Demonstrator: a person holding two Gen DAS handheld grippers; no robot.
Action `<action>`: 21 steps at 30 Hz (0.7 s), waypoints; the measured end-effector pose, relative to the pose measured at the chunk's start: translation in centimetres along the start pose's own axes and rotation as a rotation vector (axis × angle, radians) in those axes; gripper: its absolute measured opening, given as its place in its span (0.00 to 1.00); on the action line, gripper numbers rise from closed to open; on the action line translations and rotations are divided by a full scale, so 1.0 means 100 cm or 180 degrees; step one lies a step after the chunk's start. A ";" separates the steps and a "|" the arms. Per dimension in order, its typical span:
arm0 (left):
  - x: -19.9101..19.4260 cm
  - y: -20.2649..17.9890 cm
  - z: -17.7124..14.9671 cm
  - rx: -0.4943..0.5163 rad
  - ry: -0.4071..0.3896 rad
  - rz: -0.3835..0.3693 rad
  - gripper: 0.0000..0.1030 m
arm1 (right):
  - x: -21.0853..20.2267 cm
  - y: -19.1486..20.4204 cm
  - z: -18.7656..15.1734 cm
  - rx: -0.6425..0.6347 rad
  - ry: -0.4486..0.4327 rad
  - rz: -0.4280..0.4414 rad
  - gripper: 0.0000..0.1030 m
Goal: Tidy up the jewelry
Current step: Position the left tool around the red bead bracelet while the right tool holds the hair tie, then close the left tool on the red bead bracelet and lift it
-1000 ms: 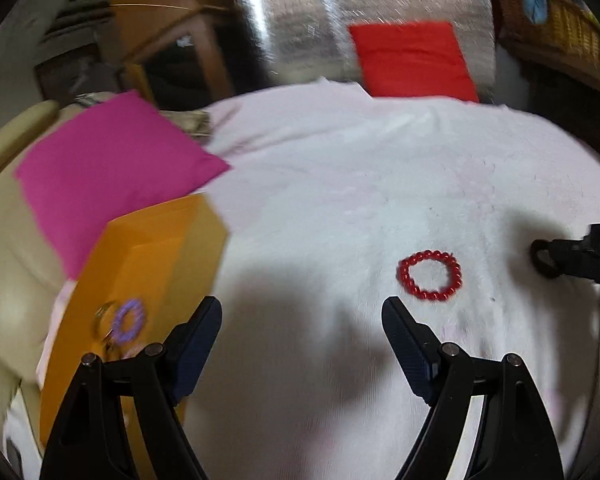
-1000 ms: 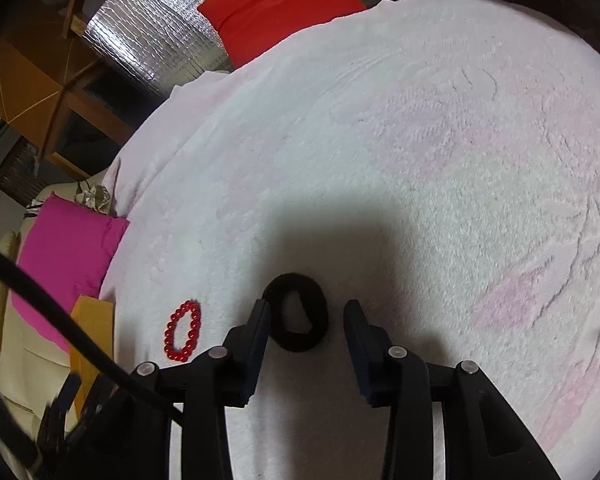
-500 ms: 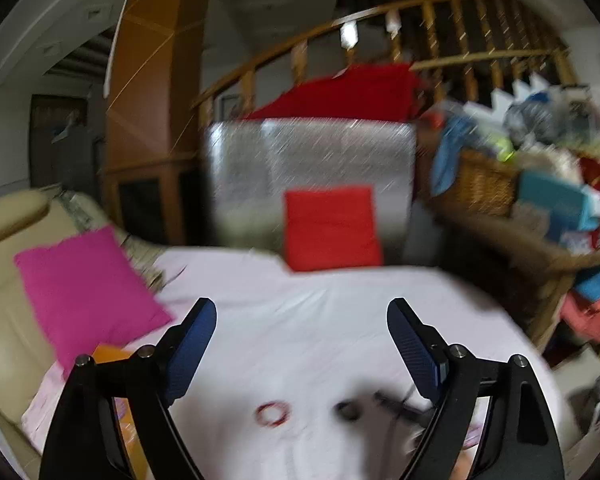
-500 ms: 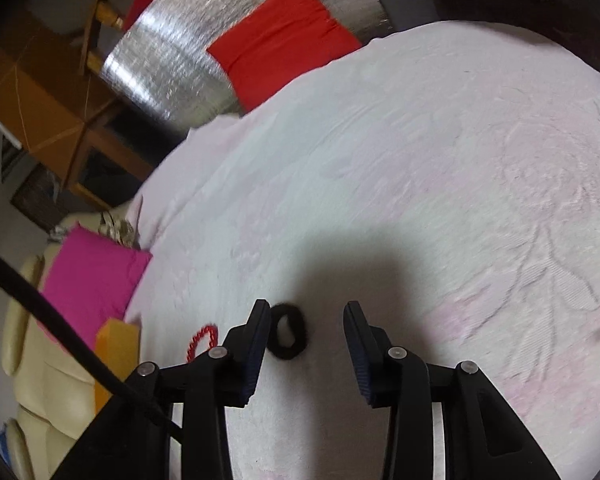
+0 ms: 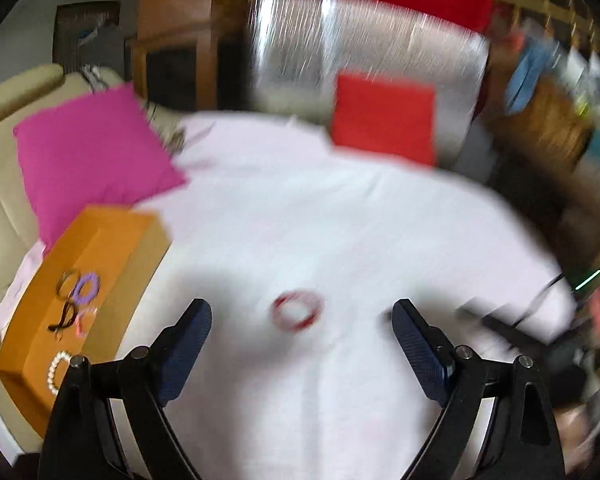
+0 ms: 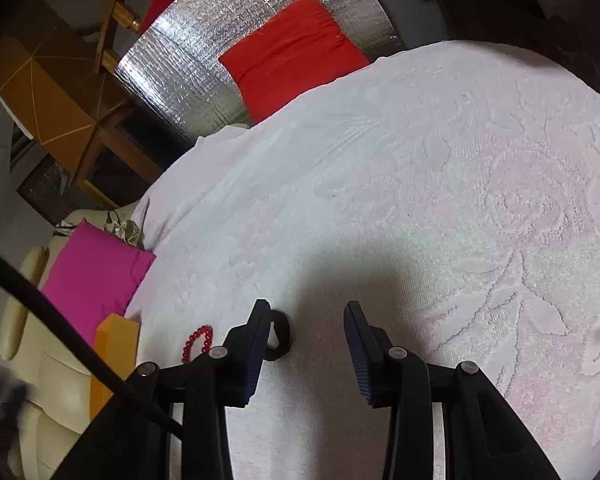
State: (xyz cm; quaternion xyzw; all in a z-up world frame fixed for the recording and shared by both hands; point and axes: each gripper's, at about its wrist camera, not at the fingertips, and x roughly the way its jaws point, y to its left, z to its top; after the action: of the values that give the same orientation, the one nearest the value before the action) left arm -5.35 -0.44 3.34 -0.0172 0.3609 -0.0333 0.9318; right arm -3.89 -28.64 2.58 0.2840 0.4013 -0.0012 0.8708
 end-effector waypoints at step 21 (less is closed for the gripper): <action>0.127 -0.007 -0.008 0.0495 0.0479 -0.0120 0.89 | 0.059 0.034 -0.020 -0.0720 0.0392 -0.0308 0.40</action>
State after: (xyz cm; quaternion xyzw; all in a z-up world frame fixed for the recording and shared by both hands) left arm 3.49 -2.06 -5.73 0.0510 0.4259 -0.0799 0.8998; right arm -0.49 -23.42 -0.88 0.1639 0.4648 0.0196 0.8699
